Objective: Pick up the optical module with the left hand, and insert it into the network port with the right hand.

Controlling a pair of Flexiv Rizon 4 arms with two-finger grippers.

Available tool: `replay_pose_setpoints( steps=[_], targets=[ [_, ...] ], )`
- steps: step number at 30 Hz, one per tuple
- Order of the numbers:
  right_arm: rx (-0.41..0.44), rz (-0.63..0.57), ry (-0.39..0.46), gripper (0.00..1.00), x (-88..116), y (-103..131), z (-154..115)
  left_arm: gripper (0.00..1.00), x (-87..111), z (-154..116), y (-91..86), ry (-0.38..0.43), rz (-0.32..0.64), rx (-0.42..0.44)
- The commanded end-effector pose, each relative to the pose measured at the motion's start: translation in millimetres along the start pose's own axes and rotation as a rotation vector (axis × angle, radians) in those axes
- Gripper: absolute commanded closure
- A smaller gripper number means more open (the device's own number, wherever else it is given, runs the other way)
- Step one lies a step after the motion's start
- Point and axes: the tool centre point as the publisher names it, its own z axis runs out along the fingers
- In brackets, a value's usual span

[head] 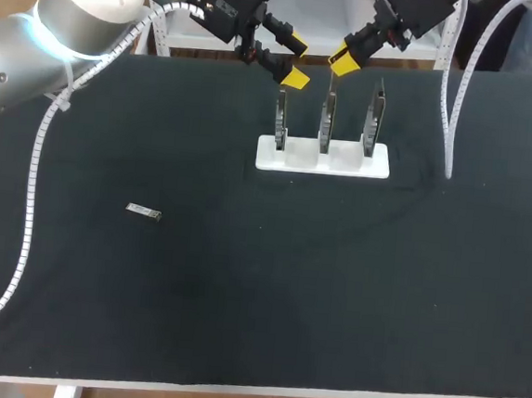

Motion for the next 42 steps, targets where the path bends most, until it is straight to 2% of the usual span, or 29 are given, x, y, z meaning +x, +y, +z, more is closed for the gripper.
replay_pose_setpoints(
  steps=[1, 9, 10, 12, 14, 16, 19, 22, 27, 42],
  targets=[
    [-0.037, 0.000, 0.003, 1.00, -1.7, -6.6, -2.3, 0.00, 0.0, 0.1, -0.2, 0.001, 0.001, -0.001],
    [-0.038, -0.002, 0.002, 0.98, -2.1, -6.0, -2.8, 0.00, 0.0, 0.1, -0.2, 0.001, 0.001, -0.001],
    [-0.038, -0.002, 0.001, 0.90, -2.3, -5.9, -2.9, 0.00, 0.0, 0.1, -0.2, 0.001, 0.001, -0.001],
    [-0.038, -0.004, 0.001, 0.64, -2.6, -5.6, -3.0, 0.00, 0.0, 0.1, -0.2, 0.001, 0.001, -0.001],
    [-0.038, -0.003, -0.006, 0.54, -2.9, -5.3, -3.2, 0.00, 0.0, 0.1, -0.2, 0.001, 0.001, -0.001],
    [-0.037, -0.004, -0.002, 0.56, -3.1, -5.2, -3.4, 0.00, 0.0, 0.1, -0.2, 0.001, 0.001, -0.001],
    [-0.035, -0.001, -0.007, 0.53, -3.2, -5.2, -3.4, 0.00, 0.0, 0.1, -0.2, 0.001, 0.001, -0.001],
    [-0.034, -0.001, -0.007, 0.59, -3.3, -5.1, -3.5, 0.00, 0.0, 0.1, -0.2, 0.001, 0.001, -0.001],
    [-0.029, 0.006, -0.018, 0.52, -4.4, -6.1, -5.4, 0.00, 0.0, 0.1, -0.2, 0.001, 0.001, -0.001],
    [-0.005, 0.003, -0.061, 0.52, -14.1, -8.0, -14.8, 0.00, 0.0, 0.1, -0.2, 0.001, 0.001, -0.001]
  ],
)
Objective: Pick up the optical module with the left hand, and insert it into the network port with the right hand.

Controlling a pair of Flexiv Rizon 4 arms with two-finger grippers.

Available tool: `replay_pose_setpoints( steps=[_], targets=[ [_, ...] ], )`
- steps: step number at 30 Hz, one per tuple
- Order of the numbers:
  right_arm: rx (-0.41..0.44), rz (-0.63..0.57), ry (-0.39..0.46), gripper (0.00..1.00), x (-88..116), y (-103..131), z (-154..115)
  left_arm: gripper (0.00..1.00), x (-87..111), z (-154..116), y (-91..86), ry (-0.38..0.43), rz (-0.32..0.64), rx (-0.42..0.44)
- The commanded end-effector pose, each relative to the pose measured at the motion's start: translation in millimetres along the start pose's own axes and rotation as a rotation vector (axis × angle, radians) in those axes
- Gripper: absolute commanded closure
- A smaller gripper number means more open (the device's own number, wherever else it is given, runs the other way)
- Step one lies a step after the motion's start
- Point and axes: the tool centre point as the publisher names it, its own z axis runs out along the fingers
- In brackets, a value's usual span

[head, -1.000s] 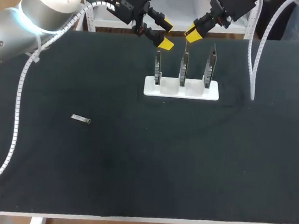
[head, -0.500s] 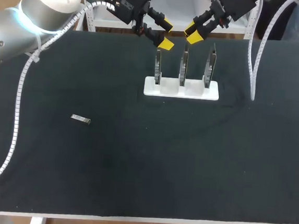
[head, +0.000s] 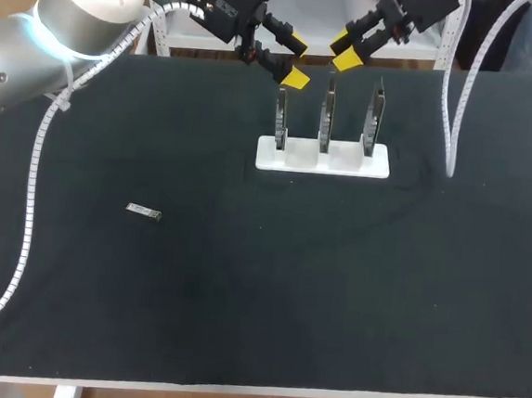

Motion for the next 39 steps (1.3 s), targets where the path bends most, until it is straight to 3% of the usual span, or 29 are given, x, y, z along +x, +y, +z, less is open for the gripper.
replay_pose_setpoints(
  steps=[1, 10, 18, 21, 23, 39],
  targets=[
    [-0.014, -0.005, -0.007, 0.53, -3.9, -6.2, -4.6, 0.00, 0.0, 0.1, -0.2, 0.001, 0.001, -0.001],
    [0.009, -0.022, -0.030, 0.51, -10.7, -6.8, -12.1, 0.00, 0.0, 0.1, -0.2, 0.001, 0.001, -0.001],
    [0.020, -0.030, -0.038, 0.62, -13.4, -5.9, -15.0, 0.00, 0.0, 0.1, -0.2, 0.001, 0.001, -0.001],
    [0.019, -0.035, -0.039, 0.79, -14.3, -5.2, -15.1, 0.00, 0.0, 0.1, -0.2, 0.001, 0.001, -0.001],
    [0.020, -0.038, -0.041, 1.00, -15.3, -4.7, -15.6, 0.00, 0.0, 0.1, -0.2, 0.001, 0.001, -0.001],
    [0.008, -0.047, -0.046, 1.00, -17.2, -0.7, -10.1, 0.00, 0.0, 0.1, -0.2, 0.001, 0.001, -0.001]
  ],
)
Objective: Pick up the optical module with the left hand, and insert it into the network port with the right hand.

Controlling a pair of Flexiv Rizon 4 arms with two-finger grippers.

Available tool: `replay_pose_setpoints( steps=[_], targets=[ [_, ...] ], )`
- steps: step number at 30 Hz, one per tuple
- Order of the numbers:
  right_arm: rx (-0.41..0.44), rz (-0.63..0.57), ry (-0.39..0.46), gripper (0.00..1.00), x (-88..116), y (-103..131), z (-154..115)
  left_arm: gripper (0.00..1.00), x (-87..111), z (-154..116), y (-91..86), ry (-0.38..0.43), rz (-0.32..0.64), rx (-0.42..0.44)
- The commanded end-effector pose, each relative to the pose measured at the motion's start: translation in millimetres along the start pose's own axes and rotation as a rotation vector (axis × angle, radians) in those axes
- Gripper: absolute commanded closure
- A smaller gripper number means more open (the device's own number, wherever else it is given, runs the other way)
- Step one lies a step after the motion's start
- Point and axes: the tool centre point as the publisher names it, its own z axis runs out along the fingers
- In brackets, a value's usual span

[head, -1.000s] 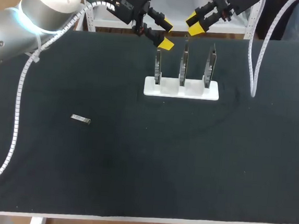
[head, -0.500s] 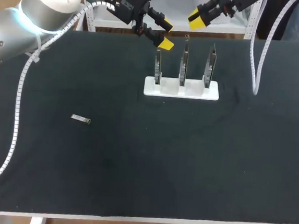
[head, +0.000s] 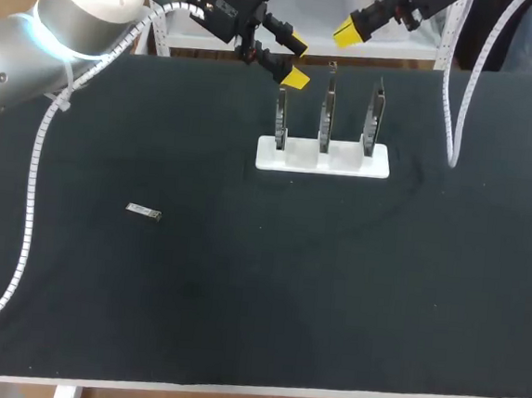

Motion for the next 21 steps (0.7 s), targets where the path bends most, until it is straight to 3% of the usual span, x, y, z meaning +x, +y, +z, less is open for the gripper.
replay_pose_setpoints(
  steps=[1, 21],
  targets=[
    [-0.008, 0.002, 0.001, 1.00, 2.3, -0.8, 3.3, 0.00, 0.0, 0.1, -0.2, 0.001, 0.001, -0.001],
    [-0.041, 0.023, 0.015, 1.00, 9.8, -4.8, 15.0, 0.00, 0.0, 0.1, -0.2, 0.001, 0.001, -0.001]
  ],
)
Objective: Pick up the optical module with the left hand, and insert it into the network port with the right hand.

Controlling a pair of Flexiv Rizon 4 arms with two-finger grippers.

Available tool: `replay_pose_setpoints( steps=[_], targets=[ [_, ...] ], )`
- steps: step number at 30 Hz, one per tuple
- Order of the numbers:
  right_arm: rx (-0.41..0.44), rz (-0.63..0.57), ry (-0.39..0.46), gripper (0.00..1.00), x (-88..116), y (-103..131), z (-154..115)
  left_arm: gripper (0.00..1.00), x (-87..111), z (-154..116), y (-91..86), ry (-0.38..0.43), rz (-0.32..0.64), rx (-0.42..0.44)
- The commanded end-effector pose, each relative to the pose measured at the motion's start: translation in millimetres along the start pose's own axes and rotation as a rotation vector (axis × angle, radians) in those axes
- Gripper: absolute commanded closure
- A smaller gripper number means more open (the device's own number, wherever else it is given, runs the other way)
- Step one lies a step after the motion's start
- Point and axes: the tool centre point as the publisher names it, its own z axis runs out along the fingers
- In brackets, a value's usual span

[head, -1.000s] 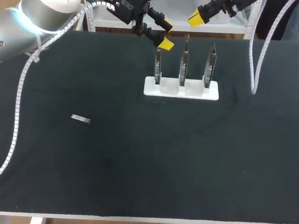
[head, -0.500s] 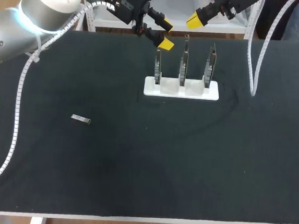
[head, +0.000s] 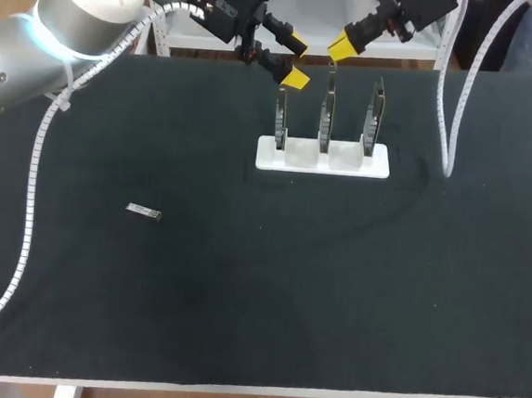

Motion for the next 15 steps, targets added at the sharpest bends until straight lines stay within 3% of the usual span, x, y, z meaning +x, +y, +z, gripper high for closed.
replay_pose_setpoints(
  steps=[1, 15],
  targets=[
    [-0.019, -0.002, 0.005, 1.00, -1.7, -8.2, -0.2, 0.00, 0.0, 0.1, -0.2, 0.001, 0.001, -0.001],
    [-0.028, 0.002, 0.013, 1.00, -0.3, -14.8, 1.0, 0.00, 0.0, 0.1, -0.2, 0.001, 0.001, -0.001]
  ],
)
